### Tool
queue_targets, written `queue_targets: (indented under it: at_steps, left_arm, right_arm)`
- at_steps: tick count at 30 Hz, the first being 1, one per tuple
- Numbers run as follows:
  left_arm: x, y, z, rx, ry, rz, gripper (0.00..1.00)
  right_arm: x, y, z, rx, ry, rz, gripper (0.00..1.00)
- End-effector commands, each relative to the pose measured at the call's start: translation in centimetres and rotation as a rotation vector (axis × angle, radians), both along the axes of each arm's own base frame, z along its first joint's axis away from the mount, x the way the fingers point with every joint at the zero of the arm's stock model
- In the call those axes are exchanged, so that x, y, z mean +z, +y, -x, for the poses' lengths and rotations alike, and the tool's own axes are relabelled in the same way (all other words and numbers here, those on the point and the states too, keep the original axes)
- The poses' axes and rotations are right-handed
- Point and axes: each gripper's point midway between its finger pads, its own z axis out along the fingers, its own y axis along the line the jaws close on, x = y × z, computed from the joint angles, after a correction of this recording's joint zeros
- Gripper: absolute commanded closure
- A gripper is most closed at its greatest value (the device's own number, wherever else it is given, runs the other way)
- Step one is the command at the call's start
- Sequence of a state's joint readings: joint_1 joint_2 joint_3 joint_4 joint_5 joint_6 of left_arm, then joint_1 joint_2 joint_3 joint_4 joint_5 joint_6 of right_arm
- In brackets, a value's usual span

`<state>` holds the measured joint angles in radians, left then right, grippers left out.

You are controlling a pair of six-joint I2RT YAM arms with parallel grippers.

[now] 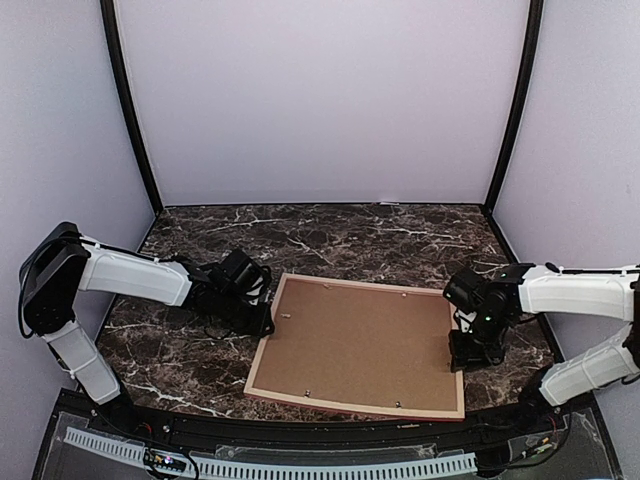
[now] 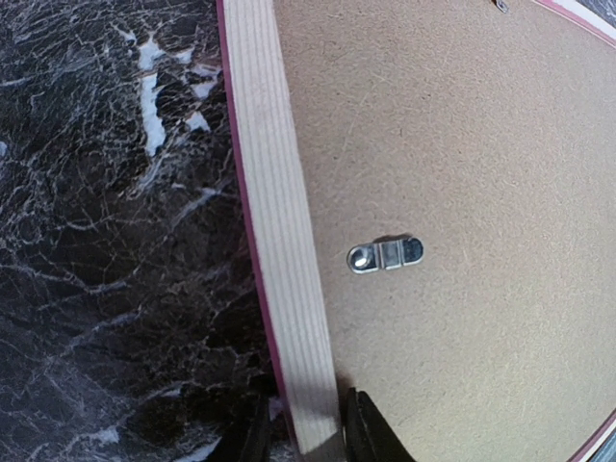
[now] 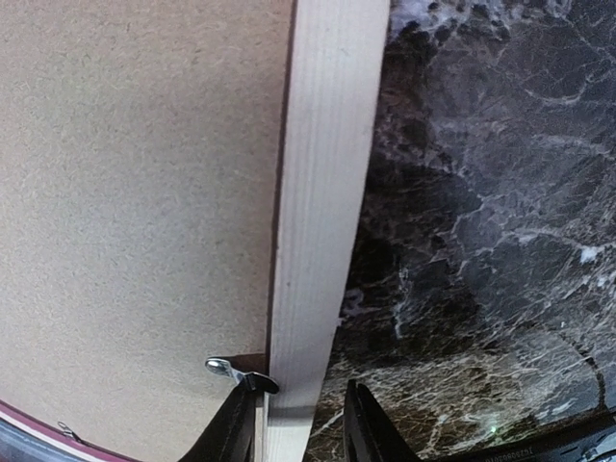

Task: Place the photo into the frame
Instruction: Adjust the photo frame at the center of the board.

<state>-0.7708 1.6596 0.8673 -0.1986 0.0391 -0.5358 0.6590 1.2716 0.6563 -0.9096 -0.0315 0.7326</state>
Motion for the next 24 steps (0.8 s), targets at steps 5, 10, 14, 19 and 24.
queue_targets:
  at_steps: [5,10,14,19,24]
  left_arm:
    - [-0.9,0.7,0.4,0.005,0.023,-0.038,0.71]
    - [-1.2,0.9,0.5,-0.005,0.02,-0.049,0.74]
    - [-1.4,1.0,0.5,-0.017,0.016,-0.056,0.78]
    - [-1.8,0.9,0.6,-0.039,0.018,-0.06,0.85]
    - [-1.9,0.9,0.7,-0.068,0.012,-0.07,0.89]
  right_arm:
    - [0.3,-0.1,-2.0,-0.018,-0.082,0.039,0.72]
    - [0.8,-0.1,-3.1,-0.031,-0.128,0.058,0.75]
    - [1.1,0.2,-4.1,-0.036,-0.162,0.051,0.77]
    - [1.2,0.3,-4.9,-0.044,-0.197,0.054,0.77]
    - [0.8,0.7,-5.3,-0.049,-0.213,0.035,0.77]
